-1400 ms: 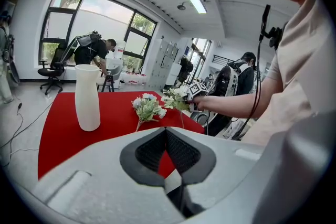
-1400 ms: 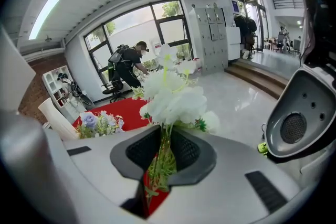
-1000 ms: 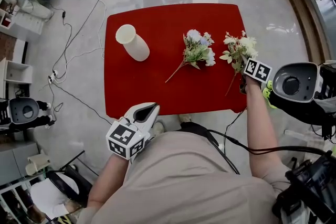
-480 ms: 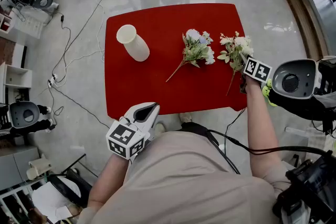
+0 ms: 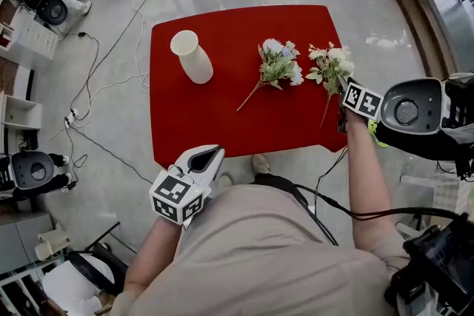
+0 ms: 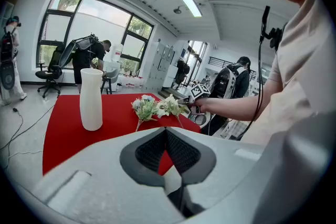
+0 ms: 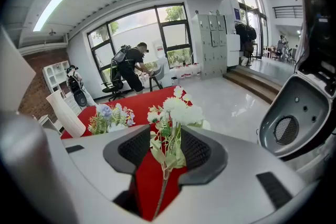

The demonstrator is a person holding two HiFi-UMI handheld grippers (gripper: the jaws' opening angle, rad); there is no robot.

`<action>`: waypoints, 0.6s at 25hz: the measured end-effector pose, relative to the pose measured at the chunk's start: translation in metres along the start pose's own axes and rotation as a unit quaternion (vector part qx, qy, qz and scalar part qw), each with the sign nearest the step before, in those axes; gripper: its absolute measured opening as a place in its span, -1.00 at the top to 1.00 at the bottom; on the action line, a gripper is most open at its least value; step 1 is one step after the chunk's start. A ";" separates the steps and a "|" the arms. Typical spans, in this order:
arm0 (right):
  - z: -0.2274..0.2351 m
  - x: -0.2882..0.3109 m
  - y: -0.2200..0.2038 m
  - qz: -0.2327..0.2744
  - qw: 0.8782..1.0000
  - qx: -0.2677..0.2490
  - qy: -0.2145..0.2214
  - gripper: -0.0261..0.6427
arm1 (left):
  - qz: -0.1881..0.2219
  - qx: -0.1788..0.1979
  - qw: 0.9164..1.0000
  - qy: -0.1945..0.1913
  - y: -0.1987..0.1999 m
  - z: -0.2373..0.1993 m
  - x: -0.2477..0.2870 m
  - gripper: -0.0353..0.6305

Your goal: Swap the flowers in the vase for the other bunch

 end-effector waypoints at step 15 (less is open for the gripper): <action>-0.079 -0.048 -0.016 0.010 1.000 -0.016 0.024 0.37 | 0.021 -0.004 1.000 -0.016 -0.021 -0.011 -0.051 0.87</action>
Point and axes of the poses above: the fingertips, and each gripper's own axes: x forward along the fingers, z to its right, y out of its top, the point moved 5 cm from there along -x, backward along the fingers, and after that the axes turned 7 degrees about y, right-handed, at the moved point
